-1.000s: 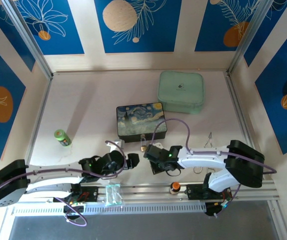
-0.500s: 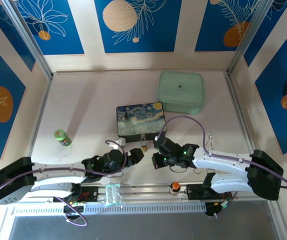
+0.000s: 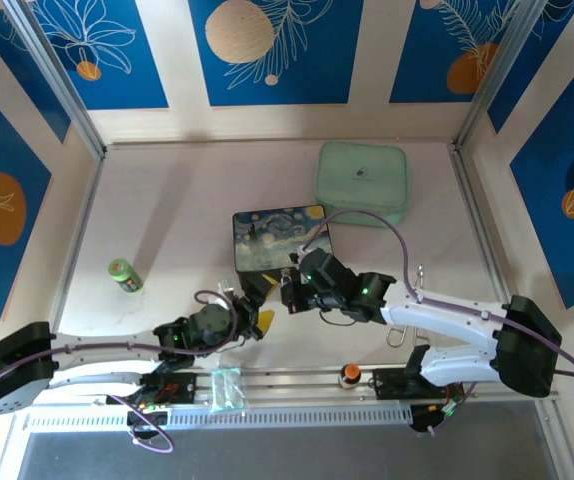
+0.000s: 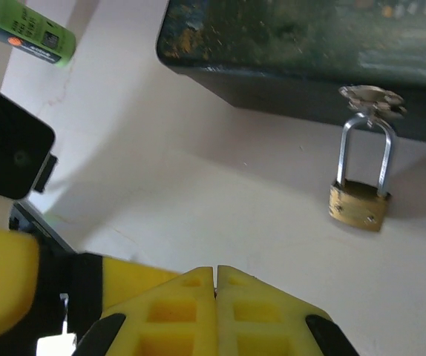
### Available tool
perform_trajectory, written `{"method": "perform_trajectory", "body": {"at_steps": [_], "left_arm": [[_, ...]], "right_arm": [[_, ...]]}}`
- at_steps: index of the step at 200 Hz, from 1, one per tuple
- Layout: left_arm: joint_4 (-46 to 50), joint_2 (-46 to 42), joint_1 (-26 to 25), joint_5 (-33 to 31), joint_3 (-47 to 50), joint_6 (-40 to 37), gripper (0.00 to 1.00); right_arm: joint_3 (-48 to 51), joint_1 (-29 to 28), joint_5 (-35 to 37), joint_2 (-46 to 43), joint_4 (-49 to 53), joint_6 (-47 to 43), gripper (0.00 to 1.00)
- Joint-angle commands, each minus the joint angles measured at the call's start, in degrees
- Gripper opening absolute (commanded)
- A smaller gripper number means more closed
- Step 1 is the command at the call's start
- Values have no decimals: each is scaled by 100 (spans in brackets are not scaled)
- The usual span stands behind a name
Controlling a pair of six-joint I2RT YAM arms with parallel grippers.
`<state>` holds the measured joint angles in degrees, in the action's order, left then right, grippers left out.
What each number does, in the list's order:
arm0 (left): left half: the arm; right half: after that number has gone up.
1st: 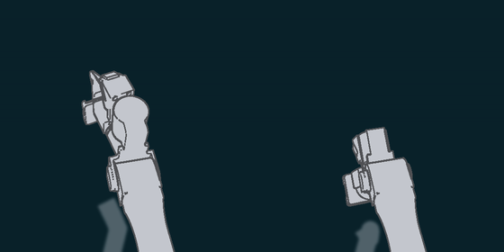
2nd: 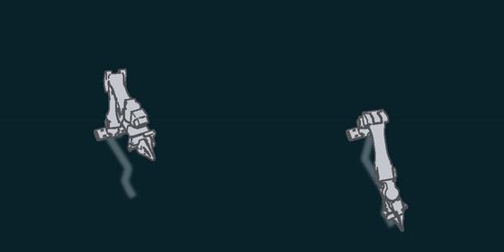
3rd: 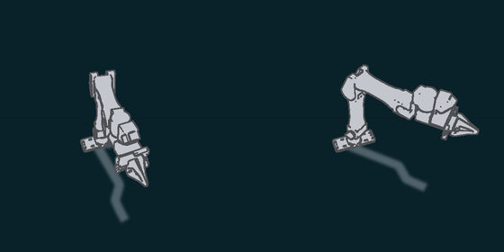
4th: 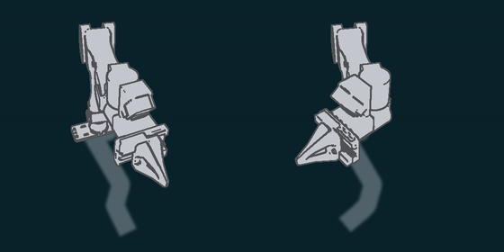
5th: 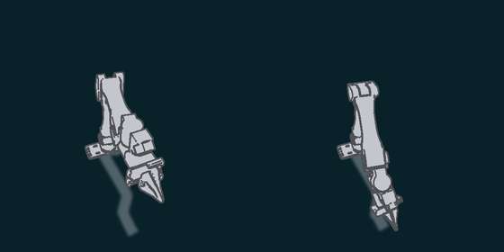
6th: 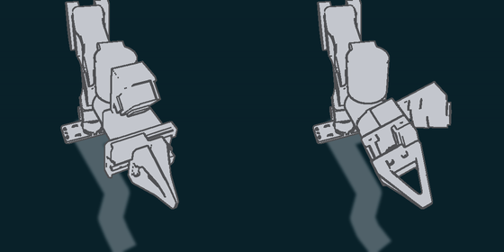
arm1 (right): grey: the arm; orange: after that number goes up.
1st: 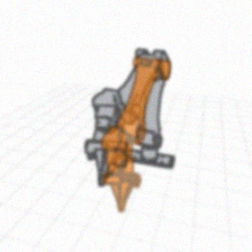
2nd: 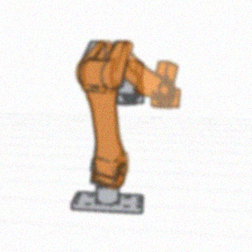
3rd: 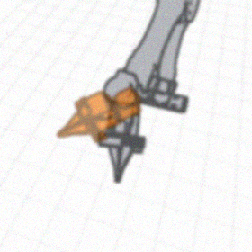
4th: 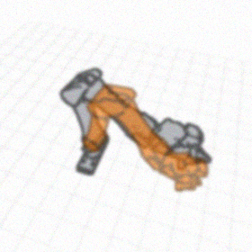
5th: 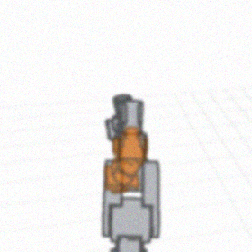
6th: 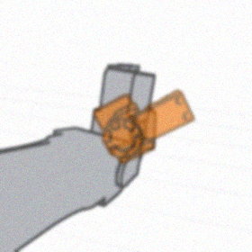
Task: Unlock a padlock with a key
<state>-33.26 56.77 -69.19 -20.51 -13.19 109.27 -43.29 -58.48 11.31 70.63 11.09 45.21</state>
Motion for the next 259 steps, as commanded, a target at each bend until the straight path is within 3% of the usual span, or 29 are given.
{"method": "perform_trajectory", "body": {"at_steps": [1,34,66,126,193,259], "left_arm": [[-679,15,-52,-318,130,314,100],[-653,203,-51,-207,71,543,100],[-989,241,-51,-606,237,567,100],[19,-510,-42,-1031,255,381,77],[413,-540,-42,-817,178,218,47],[750,-448,-42,-690,132,334,45]], "right_arm": [[-130,-94,-105,169,-628,44,0],[-136,-191,-138,219,-1021,21,0],[-32,-392,-191,257,-1147,92,0],[496,-736,82,-118,-1125,480,0],[444,-676,115,-121,-1084,383,0],[466,-808,381,-186,-1066,452,0]]}}
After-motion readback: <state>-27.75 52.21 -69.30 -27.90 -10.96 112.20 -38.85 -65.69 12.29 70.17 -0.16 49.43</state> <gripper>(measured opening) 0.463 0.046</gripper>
